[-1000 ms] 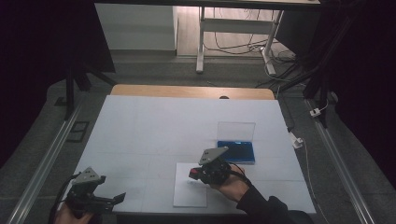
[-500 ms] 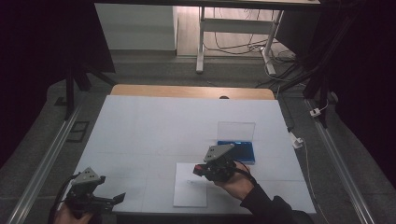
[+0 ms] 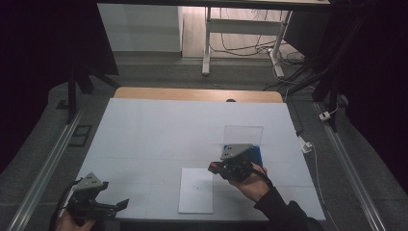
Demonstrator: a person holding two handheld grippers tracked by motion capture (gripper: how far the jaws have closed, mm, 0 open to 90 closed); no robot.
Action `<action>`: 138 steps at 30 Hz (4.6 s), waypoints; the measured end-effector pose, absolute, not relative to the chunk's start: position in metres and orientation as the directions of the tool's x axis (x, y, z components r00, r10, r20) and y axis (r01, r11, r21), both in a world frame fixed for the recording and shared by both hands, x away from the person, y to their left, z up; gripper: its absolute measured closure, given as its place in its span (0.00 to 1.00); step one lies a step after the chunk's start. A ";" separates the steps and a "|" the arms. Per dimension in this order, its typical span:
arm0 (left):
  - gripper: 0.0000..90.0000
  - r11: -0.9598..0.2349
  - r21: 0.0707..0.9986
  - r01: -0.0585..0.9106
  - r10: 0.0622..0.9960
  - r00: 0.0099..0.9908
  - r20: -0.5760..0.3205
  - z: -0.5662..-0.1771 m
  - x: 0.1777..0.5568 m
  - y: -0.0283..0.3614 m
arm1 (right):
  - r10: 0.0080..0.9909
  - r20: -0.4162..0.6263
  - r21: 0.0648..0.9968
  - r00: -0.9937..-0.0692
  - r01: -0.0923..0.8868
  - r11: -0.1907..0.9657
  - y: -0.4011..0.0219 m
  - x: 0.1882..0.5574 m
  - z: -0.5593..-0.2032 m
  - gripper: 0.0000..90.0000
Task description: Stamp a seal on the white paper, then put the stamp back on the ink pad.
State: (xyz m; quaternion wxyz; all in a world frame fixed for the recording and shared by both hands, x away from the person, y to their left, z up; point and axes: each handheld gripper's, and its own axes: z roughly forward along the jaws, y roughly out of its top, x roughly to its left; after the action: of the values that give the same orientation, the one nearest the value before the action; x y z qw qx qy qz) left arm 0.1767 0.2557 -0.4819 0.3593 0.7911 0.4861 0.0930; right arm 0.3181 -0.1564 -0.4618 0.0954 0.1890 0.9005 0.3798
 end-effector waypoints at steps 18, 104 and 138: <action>0.02 -0.268 0.659 0.703 0.836 0.510 -0.205 -0.482 0.177 0.256 | 0.485 -0.033 0.716 -0.874 0.317 0.621 -0.179 0.334 -0.459 0.90; 0.02 -0.273 0.657 0.702 0.836 0.511 -0.199 -0.482 0.176 0.255 | 0.681 -0.031 0.632 -0.732 0.514 0.581 -0.234 0.389 -0.487 0.89; 0.02 -0.271 0.659 0.701 0.836 0.511 -0.200 -0.482 0.176 0.256 | 0.692 -0.036 0.658 -0.721 0.504 0.560 -0.231 0.383 -0.479 0.46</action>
State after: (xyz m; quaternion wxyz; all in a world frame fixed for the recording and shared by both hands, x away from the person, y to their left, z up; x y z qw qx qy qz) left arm 0.1761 0.2558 -0.4818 0.3588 0.7917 0.4854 0.0939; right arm 0.3829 -0.2309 -0.4791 0.1467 0.3433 0.8709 0.3197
